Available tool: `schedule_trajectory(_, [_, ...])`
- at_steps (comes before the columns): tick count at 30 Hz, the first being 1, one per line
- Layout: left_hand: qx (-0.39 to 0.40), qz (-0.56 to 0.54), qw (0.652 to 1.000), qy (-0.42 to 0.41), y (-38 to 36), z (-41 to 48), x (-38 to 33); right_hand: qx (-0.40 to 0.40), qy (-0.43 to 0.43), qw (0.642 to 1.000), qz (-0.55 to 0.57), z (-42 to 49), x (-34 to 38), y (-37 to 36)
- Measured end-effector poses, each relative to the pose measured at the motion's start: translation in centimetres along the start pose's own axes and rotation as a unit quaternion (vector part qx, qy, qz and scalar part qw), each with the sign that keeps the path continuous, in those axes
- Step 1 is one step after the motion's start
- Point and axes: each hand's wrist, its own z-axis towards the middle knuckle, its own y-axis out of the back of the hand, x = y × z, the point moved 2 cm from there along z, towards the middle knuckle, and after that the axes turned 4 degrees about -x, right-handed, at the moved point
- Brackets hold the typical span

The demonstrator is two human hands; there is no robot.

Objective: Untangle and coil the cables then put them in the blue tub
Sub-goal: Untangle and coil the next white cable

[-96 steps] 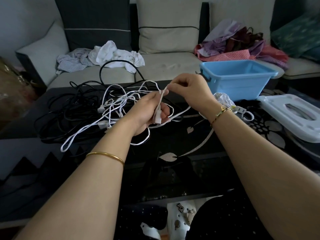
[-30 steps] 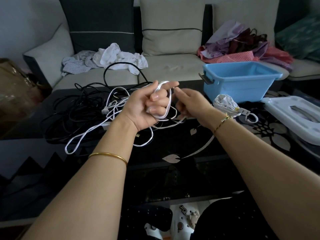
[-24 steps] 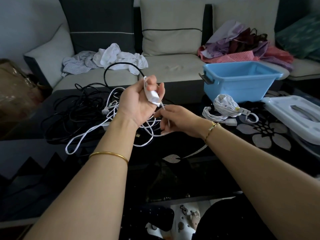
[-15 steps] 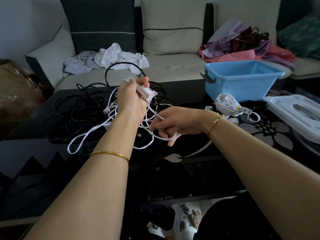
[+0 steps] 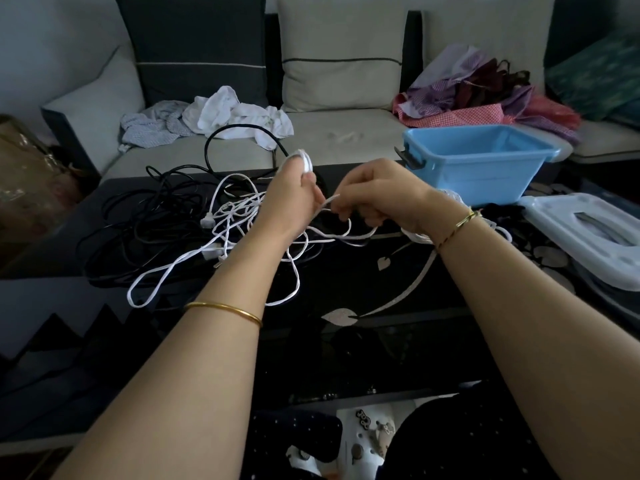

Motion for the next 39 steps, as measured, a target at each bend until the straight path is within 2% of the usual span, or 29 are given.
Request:
schedule_trajectory(2, [0.044, 0.043, 0.998, 0.004, -0.4, -0.2, 0.2, -0.047, 0.045, 0.991, -0.114, 0.1, -0.1, 0.5])
schedule_trajectory(6, [0.124, 0.005, 0.991, 0.047, -1.1, -0.7, 0.1, -0.127, 0.131, 0.967, -0.177, 0.7, -0.1, 1.0])
schedule_trajectory(10, [0.18, -0.097, 0.973, 0.109, -1.2, -1.0, -0.9, -0.22, 0.121, 0.959, -0.131, 1.2, -0.7, 2.1])
schedule_trajectory(13, [0.237, -0.194, 0.938, 0.163, -1.3, -1.5, -1.4, -0.245, 0.078, 0.964, -0.072, 1.6, -1.9, 2.5])
schedule_trajectory(18, [0.268, -0.273, 0.907, 0.177, -1.3, -2.0, -1.6, -0.199, -0.012, 0.969, 0.146, 1.8, -4.3, 0.8])
schedule_trajectory(22, [0.241, -0.399, 0.859, 0.21, -1.0, -1.6, -1.1, -0.055, -0.042, 0.977, 0.203, 1.5, -5.2, -1.0])
schedule_trajectory(24, [0.229, -0.461, 0.828, 0.225, -0.8, -1.5, -0.8, -0.018, -0.038, 0.97, 0.24, 1.3, -4.8, -1.8])
schedule_trajectory(27, [0.221, -0.538, 0.78, 0.229, -0.4, -1.5, -0.7, 0.007, -0.017, 0.965, 0.262, 1.3, -3.7, -3.0])
schedule_trajectory(31, [0.143, -0.614, 0.742, 0.23, 0.1, -1.0, -0.2, 0.059, -0.019, 0.946, 0.319, 1.3, -3.4, -4.4])
schedule_trajectory(35, [0.078, -0.637, 0.727, 0.244, 0.3, -0.7, 0.4, 0.066, -0.042, 0.959, 0.273, 1.6, -3.4, -4.8])
schedule_trajectory(39, [0.066, -0.66, 0.711, 0.234, 0.3, -0.7, 0.1, 0.064, -0.054, 0.964, 0.252, 1.9, -3.3, -4.9])
